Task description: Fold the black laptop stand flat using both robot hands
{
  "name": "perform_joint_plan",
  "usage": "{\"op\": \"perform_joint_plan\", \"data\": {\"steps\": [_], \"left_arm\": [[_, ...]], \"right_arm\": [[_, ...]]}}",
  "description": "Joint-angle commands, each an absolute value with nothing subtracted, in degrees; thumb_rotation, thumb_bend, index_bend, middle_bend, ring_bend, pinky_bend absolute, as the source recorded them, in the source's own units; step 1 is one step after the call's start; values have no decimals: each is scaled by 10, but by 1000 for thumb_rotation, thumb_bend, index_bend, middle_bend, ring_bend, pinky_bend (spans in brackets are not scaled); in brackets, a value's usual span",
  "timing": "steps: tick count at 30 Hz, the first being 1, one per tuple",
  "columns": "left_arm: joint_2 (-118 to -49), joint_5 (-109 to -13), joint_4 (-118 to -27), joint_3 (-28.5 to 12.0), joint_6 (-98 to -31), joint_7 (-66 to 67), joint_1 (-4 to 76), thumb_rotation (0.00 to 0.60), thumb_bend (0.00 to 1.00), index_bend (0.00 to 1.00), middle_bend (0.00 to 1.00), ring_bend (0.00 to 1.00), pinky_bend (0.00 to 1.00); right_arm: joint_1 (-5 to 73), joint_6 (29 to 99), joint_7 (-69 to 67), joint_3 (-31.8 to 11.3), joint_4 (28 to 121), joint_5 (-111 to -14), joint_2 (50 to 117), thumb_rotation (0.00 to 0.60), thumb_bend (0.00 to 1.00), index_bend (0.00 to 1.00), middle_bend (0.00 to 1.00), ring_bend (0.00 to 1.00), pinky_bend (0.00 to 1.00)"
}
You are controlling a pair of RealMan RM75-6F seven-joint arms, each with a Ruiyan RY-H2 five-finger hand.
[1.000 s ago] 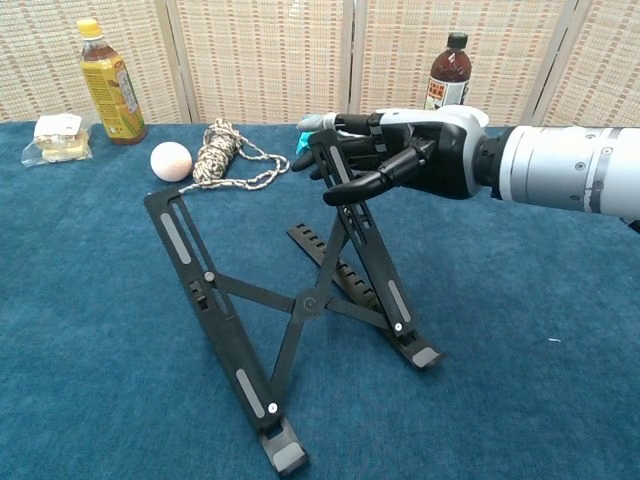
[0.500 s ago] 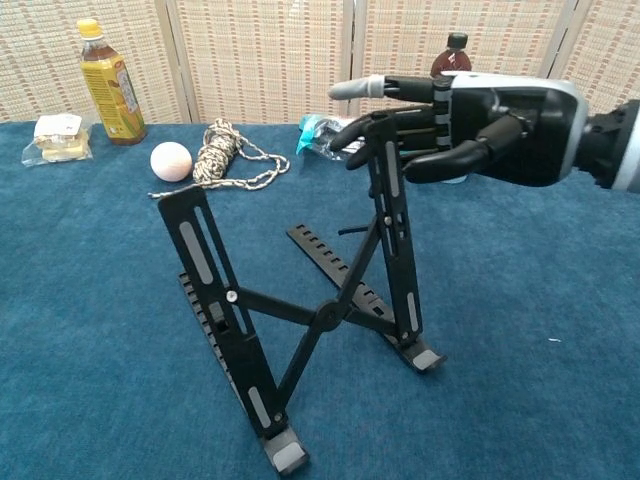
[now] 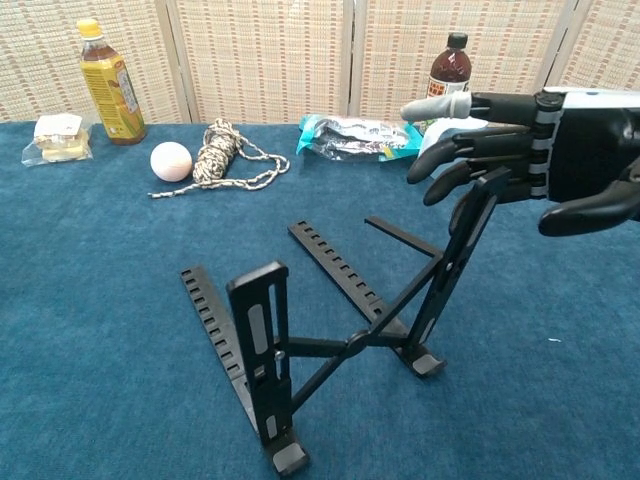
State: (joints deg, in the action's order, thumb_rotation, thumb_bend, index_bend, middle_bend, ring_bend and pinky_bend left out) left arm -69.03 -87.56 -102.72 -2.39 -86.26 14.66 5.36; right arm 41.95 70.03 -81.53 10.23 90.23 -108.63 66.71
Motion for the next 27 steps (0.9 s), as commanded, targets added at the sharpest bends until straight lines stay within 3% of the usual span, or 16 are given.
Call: {"op": "perform_joint_plan", "data": {"steps": [1,14,27], "left_arm": [[-691,-875,-1025,-23,-864,144,53,600,250,340,252,174,165],[-691,-877,-1018,-22,-869,135,50,600,251,340,252,174,165],[-689,-874,-1019,-20,-873,136,45,600,251,340,252,174,165]], "right_arm": [[418,704,-810,108,908,-1086,665,600,0,139,305,284,362],[440,670,-808,83,906,-1035,690,600,0,122,271,260,361],[482,597,-835,68,867,-1003,746,600,0,28,192,150,224]]}}
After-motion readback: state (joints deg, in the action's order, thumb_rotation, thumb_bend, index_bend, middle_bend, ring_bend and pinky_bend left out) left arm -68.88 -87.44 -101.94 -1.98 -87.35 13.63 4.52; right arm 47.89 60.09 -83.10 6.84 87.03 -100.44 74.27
